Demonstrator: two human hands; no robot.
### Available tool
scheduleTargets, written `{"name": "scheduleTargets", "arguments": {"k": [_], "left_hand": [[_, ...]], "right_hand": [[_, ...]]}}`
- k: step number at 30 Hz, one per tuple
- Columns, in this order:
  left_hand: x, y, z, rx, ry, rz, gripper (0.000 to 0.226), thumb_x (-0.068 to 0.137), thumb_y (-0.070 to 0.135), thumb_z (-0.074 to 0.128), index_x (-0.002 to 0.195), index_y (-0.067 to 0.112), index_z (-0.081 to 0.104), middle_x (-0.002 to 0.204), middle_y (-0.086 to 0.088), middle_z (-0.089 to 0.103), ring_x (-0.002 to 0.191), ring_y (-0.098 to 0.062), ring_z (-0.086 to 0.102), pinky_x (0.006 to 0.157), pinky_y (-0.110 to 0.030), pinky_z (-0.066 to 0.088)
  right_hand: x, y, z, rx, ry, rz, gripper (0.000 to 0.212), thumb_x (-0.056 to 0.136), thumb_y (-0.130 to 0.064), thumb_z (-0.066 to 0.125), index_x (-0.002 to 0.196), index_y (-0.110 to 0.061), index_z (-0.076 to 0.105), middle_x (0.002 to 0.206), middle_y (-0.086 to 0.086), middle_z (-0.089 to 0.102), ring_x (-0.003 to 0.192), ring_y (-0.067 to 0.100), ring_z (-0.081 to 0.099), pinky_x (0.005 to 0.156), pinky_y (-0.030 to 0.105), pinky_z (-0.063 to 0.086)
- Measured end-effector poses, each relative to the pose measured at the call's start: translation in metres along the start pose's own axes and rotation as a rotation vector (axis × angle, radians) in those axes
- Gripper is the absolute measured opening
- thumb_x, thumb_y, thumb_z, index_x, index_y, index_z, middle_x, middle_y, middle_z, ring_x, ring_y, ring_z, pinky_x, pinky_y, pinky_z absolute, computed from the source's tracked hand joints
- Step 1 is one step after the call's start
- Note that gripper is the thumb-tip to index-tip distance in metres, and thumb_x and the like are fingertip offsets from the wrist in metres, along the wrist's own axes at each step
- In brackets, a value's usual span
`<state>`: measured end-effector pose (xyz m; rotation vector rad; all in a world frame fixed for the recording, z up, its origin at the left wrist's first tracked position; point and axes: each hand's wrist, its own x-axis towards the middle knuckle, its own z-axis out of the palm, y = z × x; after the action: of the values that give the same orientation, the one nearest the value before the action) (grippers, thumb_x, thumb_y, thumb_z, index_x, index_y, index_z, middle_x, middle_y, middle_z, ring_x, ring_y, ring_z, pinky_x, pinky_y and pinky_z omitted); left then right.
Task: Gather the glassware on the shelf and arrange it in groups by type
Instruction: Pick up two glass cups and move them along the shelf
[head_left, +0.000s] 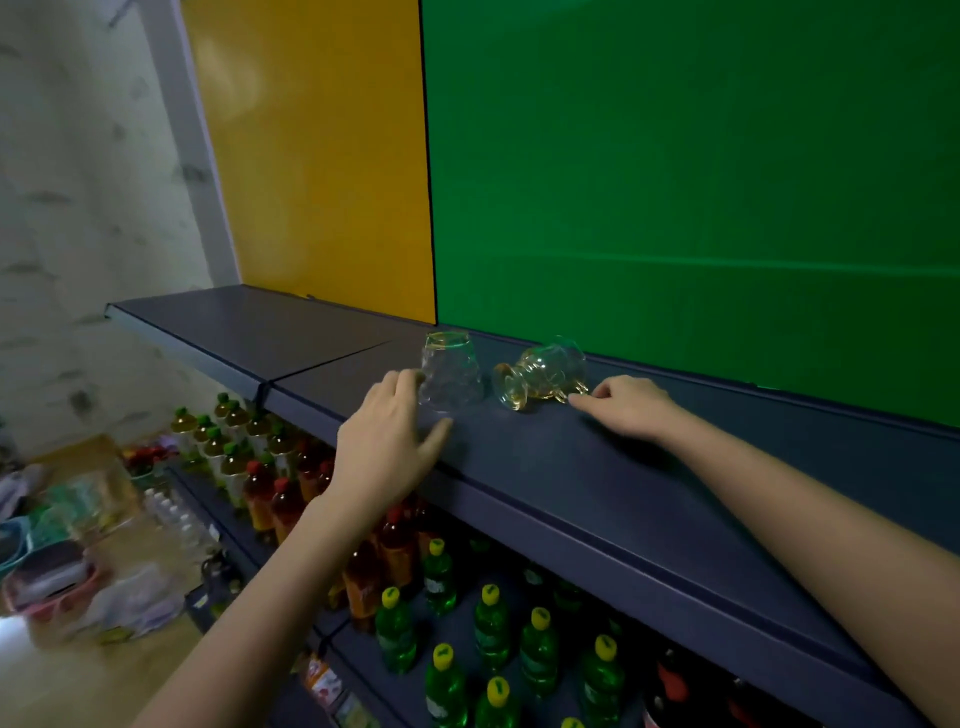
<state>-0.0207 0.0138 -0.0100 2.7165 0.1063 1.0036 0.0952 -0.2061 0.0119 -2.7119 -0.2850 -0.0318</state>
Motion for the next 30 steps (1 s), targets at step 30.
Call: {"name": "scheduleTargets", "arguments": {"k": [30], "left_hand": [[0.124, -0.055, 0.063, -0.506, -0.23, -0.015, 0.073, 0.05, 0.065, 0.074, 0.102, 0.018, 0.053, 0.106, -0.003, 0.063, 0.098, -0.026, 0.058, 0.076, -0.036, 0.045]], "right_hand": [[0.041, -0.047, 0.016, 0.786, 0.142, 0.406, 0.022, 0.086, -0.035, 0.06, 0.085, -0.014, 0.06, 0.079, -0.002, 0.064, 0.046, 0.0, 0.063, 0.051, 0.017, 0.038]]}}
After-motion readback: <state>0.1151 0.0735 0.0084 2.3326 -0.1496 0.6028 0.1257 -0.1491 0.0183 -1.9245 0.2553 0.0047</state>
